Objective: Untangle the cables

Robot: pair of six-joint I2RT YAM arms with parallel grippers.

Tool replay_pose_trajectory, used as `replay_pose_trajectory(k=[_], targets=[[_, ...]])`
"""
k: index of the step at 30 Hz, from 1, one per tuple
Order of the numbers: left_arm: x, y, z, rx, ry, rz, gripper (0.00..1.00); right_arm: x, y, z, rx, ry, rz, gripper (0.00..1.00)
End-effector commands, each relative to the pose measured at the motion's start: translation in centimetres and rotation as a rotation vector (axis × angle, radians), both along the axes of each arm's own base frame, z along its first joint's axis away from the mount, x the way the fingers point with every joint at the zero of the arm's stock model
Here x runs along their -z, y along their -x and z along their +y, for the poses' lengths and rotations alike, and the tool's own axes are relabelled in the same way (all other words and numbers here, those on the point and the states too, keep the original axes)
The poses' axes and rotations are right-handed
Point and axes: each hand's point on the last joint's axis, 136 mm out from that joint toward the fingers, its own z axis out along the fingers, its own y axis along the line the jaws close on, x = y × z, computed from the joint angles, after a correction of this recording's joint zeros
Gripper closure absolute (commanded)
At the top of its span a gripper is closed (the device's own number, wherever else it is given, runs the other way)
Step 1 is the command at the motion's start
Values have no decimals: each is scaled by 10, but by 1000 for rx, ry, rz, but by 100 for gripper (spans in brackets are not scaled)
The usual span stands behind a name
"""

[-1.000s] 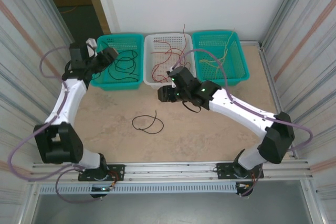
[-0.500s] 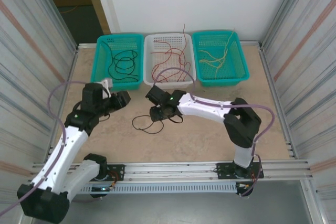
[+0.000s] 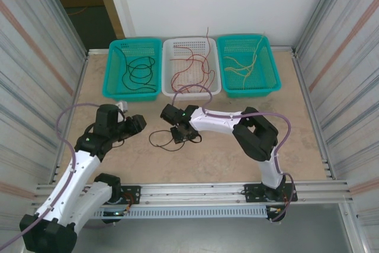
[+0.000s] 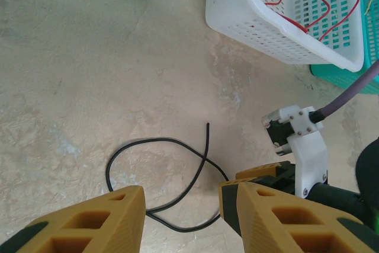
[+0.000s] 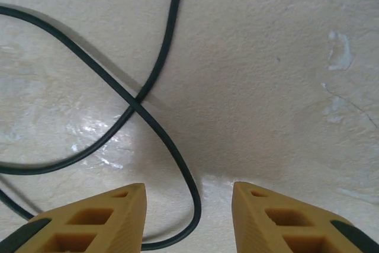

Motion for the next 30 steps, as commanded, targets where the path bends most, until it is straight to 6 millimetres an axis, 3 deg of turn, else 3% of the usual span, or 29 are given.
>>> replay_pose_trajectory(k=[1, 5, 7, 10, 16, 20, 25, 30], targets=[[-2, -5, -3, -3, 16, -13, 55, 7, 2, -4, 9, 45, 9, 71], [-4, -6, -3, 1, 13, -17, 55, 9, 0, -2, -10, 40, 2, 81], [-4, -6, -3, 4, 12, -17, 55, 9, 0, -1, -19, 42, -1, 91], [-6, -6, -6, 15, 21, -22, 55, -1, -4, 0, -28, 27, -33, 100], [-22, -11, -24, 87, 84, -85, 55, -65, -13, 12, -33, -167, -158, 100], [-37, -11, -49, 177, 98, -151, 55, -117, -16, 22, -31, -334, -230, 100], [-54, -6, -82, 306, 71, -233, 53, -174, -22, 18, -7, -487, -319, 100], [-67, -3, -106, 409, -1, -289, 47, -212, -22, 15, -21, -571, -377, 100]])
